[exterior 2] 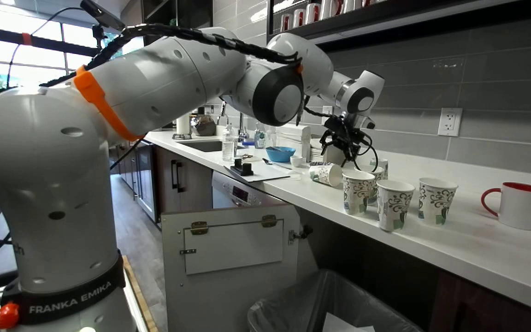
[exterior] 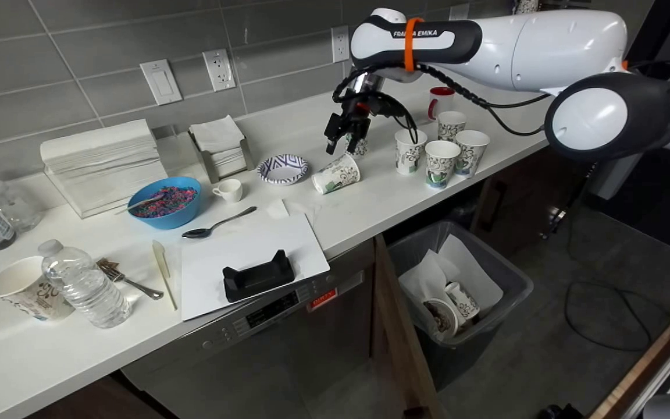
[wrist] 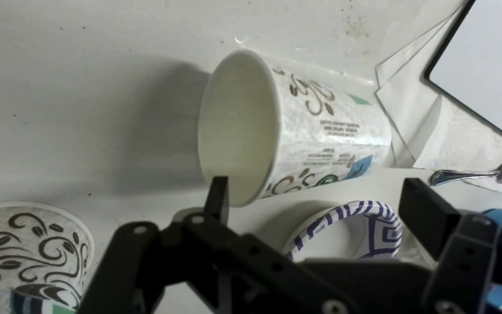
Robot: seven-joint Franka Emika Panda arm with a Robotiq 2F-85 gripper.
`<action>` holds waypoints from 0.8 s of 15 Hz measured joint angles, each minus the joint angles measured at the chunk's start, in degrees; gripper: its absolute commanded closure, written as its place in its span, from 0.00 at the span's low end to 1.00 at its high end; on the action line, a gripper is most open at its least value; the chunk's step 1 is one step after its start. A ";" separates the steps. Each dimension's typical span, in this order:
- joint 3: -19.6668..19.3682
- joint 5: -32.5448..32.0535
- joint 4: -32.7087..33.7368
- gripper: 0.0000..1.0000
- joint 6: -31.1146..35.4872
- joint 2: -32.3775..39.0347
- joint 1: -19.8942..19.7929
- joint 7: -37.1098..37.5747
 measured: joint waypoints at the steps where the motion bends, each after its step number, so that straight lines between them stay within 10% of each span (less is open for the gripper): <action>1: -0.18 -0.11 0.00 0.22 0.00 0.00 0.10 0.37; 12: -0.71 -1.39 0.21 1.00 -0.49 -0.01 1.07 0.93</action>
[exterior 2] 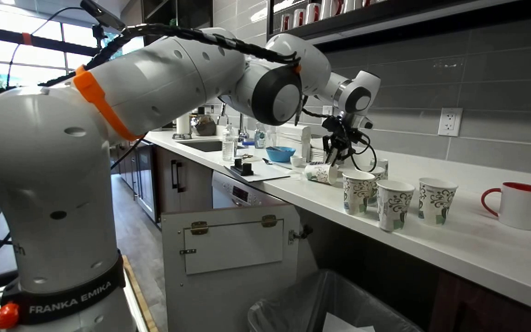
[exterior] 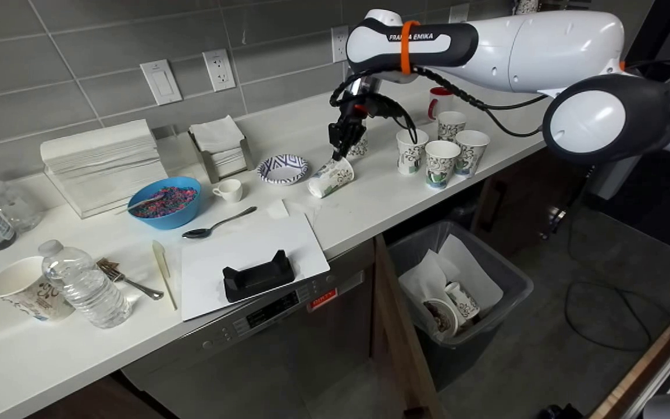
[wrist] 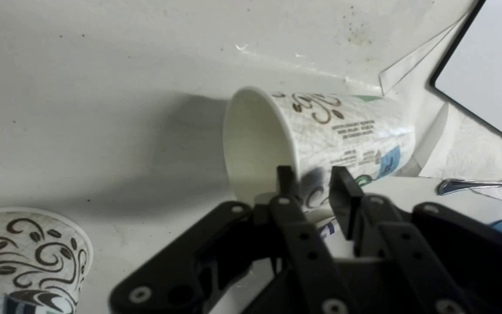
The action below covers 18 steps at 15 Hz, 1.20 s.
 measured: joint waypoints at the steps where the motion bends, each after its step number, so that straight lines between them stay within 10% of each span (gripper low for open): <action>1: -0.03 -0.44 0.19 1.00 0.00 -0.05 0.12 0.00; 18: -5.62 -17.24 0.78 0.99 -1.59 -5.88 7.80 -1.65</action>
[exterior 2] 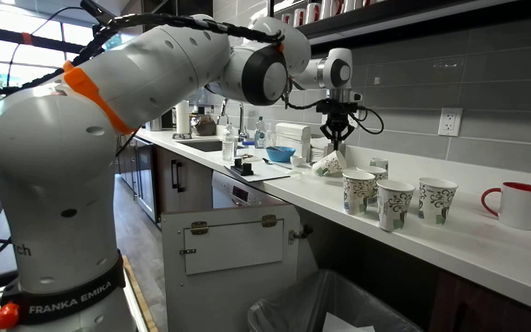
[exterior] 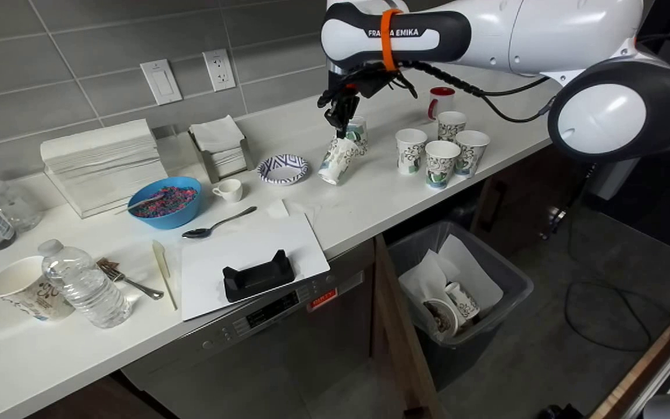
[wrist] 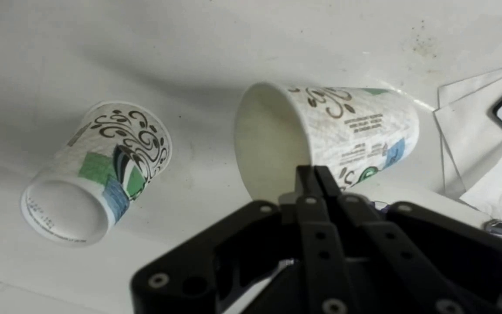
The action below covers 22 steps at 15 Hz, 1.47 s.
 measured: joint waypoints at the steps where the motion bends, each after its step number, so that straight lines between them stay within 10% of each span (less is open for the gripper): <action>1: -0.65 -1.88 -0.12 0.99 0.00 -0.43 1.14 -0.46; 13: -11.25 -26.98 -8.75 0.99 7.17 -5.02 10.51 0.75; 22: -13.25 -33.98 -24.85 0.99 16.58 -11.12 11.24 10.95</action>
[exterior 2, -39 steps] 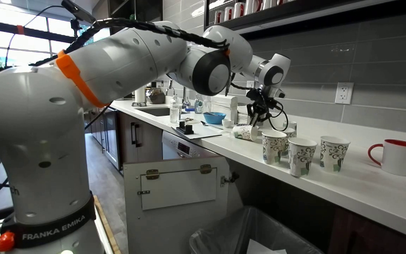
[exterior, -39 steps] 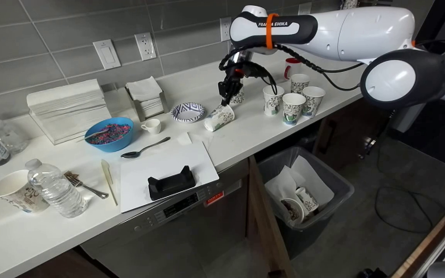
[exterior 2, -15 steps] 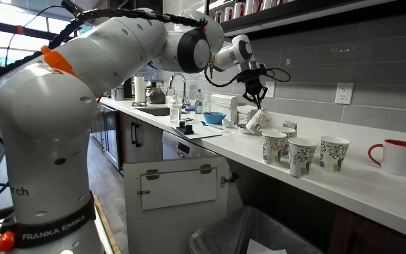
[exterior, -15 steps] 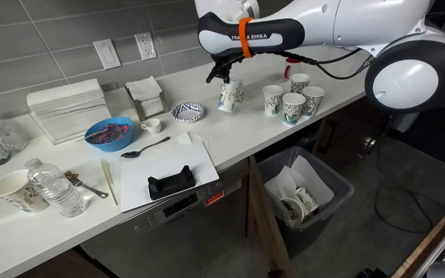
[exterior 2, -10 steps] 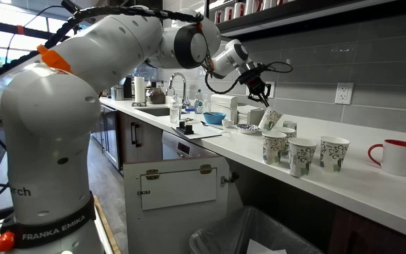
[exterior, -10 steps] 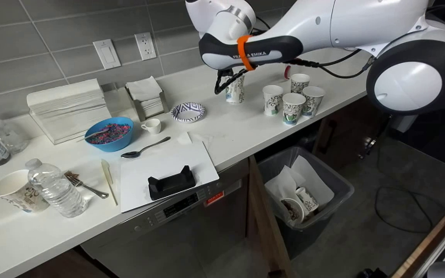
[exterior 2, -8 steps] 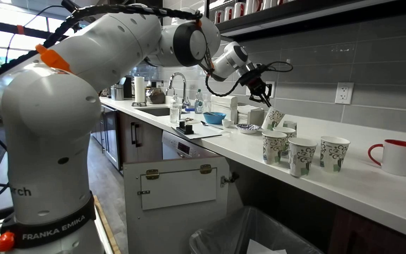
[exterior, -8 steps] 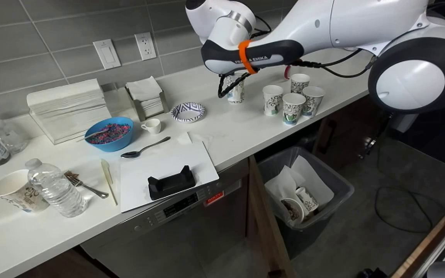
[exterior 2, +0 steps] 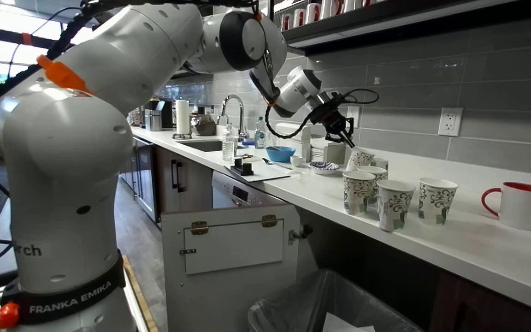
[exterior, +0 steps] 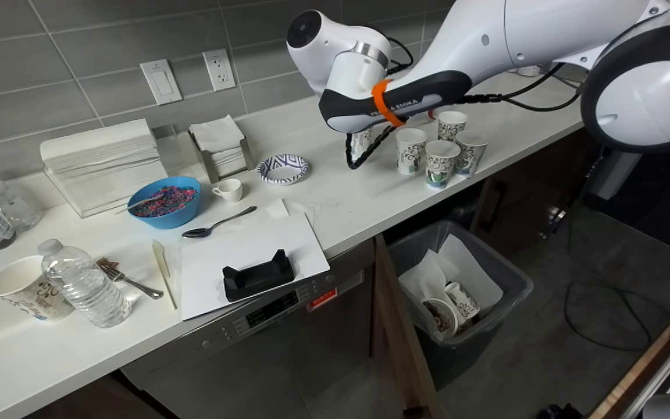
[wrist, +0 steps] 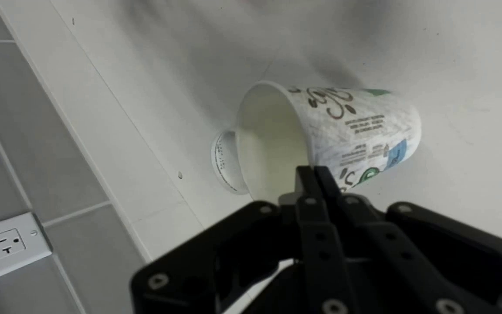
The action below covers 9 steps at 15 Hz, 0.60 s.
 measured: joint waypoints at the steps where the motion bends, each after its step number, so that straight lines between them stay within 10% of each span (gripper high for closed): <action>1: -0.17 -0.92 -2.12 0.99 1.33 -0.87 0.05 1.42; 9: -1.58 -7.99 -15.19 0.99 4.48 -5.85 0.45 13.34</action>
